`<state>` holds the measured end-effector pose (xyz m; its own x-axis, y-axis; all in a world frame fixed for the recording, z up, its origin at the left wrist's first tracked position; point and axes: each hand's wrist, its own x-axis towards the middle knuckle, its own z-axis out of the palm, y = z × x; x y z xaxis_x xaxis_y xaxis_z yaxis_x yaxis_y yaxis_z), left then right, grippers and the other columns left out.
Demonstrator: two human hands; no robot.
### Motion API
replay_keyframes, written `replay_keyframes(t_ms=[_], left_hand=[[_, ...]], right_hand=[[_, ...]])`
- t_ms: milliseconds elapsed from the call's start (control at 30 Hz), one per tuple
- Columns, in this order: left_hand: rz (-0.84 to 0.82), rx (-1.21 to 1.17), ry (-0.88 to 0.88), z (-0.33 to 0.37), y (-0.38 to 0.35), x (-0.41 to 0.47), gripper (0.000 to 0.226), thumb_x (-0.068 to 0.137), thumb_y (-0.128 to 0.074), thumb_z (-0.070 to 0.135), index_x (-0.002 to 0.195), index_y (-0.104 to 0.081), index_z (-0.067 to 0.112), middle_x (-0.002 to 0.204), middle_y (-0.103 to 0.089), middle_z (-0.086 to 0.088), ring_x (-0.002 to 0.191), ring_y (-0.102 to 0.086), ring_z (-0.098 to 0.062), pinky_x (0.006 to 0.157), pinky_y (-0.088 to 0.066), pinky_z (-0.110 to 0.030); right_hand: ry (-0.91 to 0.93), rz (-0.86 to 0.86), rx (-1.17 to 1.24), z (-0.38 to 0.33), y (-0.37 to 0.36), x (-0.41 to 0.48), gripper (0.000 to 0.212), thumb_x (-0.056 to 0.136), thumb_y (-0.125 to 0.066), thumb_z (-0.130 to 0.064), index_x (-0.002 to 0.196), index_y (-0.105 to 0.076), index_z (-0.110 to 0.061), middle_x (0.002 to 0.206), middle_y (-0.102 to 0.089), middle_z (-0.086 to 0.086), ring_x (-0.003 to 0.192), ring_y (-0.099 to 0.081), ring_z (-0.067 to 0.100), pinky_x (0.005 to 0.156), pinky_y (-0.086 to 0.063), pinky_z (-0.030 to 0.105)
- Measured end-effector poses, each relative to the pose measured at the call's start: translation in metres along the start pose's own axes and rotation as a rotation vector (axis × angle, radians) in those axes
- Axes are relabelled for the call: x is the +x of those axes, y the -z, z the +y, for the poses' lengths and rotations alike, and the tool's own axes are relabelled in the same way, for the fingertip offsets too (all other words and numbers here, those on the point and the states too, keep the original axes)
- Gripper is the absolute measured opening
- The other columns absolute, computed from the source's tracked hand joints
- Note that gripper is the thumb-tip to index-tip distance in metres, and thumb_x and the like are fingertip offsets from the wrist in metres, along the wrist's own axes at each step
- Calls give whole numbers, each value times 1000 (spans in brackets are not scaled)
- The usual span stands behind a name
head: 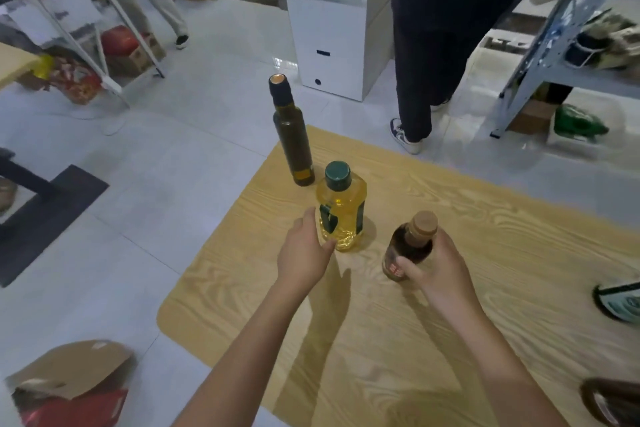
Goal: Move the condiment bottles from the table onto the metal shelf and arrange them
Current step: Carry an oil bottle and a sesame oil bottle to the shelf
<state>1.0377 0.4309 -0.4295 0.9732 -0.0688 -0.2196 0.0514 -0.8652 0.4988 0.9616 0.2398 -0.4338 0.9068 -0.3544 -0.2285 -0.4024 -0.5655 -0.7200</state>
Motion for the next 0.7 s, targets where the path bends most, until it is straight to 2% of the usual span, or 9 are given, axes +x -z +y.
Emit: replay_keyframes(t_ms=[133, 200, 333, 467, 567, 700], left_hand=[[-17, -112, 53, 8, -11, 22, 50, 88, -63, 31, 132, -43, 17, 130, -54, -3, 117, -52, -21, 82, -42, -30], [-26, -198, 56, 7, -14, 29, 40, 87, -64, 28, 123, -49, 15, 121, -58, -1, 110, -55, -20, 81, -42, -29], [-45, -540, 109, 3, -12, 38, 21, 85, -64, 14, 105, -62, 13, 102, -66, -3, 98, -60, -19, 80, -46, -29], [-101, -675, 127, 1, -8, 36, 12, 85, -62, 8, 96, -67, 8, 92, -68, -3, 85, -61, -12, 69, -46, -18], [-112, -734, 165, -3, -8, 29, 8, 85, -64, 5, 92, -68, 5, 85, -69, -2, 78, -62, -8, 64, -46, -12], [-80, -786, 204, -12, -9, 12, 2, 82, -68, 3, 83, -68, 1, 76, -68, -2, 68, -61, -6, 58, -46, -9]], right_hand=[[-28, -19, 52, -4, -2, 15, 50, 74, -75, -28, 118, -52, -25, 113, -57, -7, 104, -54, 14, 82, -42, 28], [-31, -41, 91, -6, -2, 20, 56, 71, -79, -25, 119, -51, -26, 110, -56, -9, 101, -52, 11, 82, -38, 25], [-40, -85, 124, -5, -4, 24, 70, 62, -84, -20, 122, -49, -26, 109, -54, -10, 102, -49, 9, 83, -35, 22], [-41, -62, 109, -7, -2, 25, 59, 61, -84, -18, 108, -51, -28, 90, -52, -22, 90, -52, 9, 75, -36, 24], [-28, -52, 82, -9, -1, 25, 56, 61, -84, -20, 105, -50, -29, 86, -50, -26, 86, -52, 8, 72, -37, 22], [-29, -44, 82, -6, 1, 17, 53, 60, -84, -17, 100, -52, -29, 83, -53, -27, 80, -53, 6, 61, -36, 9]])
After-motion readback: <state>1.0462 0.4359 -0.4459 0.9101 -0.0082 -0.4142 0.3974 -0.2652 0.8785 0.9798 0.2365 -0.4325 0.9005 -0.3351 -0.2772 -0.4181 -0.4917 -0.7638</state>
